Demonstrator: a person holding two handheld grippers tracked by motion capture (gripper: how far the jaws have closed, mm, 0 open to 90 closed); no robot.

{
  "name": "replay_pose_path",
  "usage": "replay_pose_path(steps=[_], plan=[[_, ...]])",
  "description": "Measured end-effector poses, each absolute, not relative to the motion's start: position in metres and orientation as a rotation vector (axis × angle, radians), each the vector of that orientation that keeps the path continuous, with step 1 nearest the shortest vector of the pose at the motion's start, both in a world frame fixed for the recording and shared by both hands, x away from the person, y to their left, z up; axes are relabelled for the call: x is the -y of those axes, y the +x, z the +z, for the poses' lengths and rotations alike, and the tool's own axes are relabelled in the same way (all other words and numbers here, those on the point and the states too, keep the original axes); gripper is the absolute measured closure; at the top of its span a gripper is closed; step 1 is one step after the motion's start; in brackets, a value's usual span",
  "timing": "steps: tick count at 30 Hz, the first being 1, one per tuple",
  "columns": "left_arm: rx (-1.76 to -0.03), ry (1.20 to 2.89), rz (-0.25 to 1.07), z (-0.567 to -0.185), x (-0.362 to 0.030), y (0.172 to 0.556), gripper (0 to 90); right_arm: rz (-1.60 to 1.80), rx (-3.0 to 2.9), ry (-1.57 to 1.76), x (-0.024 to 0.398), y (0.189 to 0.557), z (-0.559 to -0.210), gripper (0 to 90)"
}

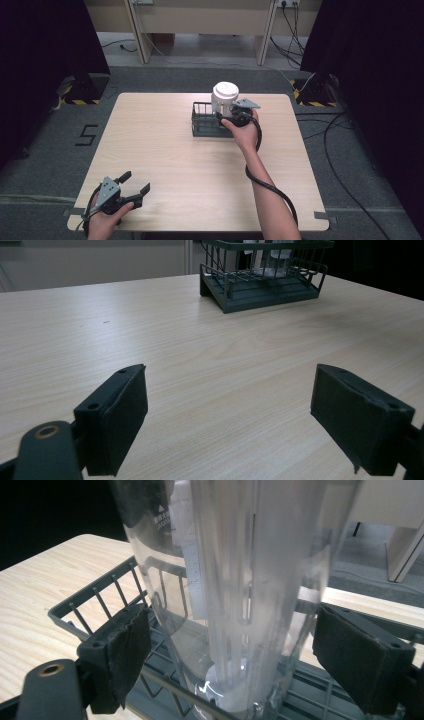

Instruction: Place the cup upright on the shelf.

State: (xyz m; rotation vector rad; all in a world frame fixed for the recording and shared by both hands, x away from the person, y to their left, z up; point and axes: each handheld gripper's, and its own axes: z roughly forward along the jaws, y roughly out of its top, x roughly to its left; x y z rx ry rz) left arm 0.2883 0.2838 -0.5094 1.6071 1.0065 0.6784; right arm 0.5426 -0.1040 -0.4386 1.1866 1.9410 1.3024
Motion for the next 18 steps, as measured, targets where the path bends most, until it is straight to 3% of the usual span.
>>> replay_pose_path(steps=[18], plan=[[-1.010,1.610,0.682,-0.509,-0.284,0.288,14.7,1.335,-1.929,1.169,0.125,0.510,-0.434,19.9]])
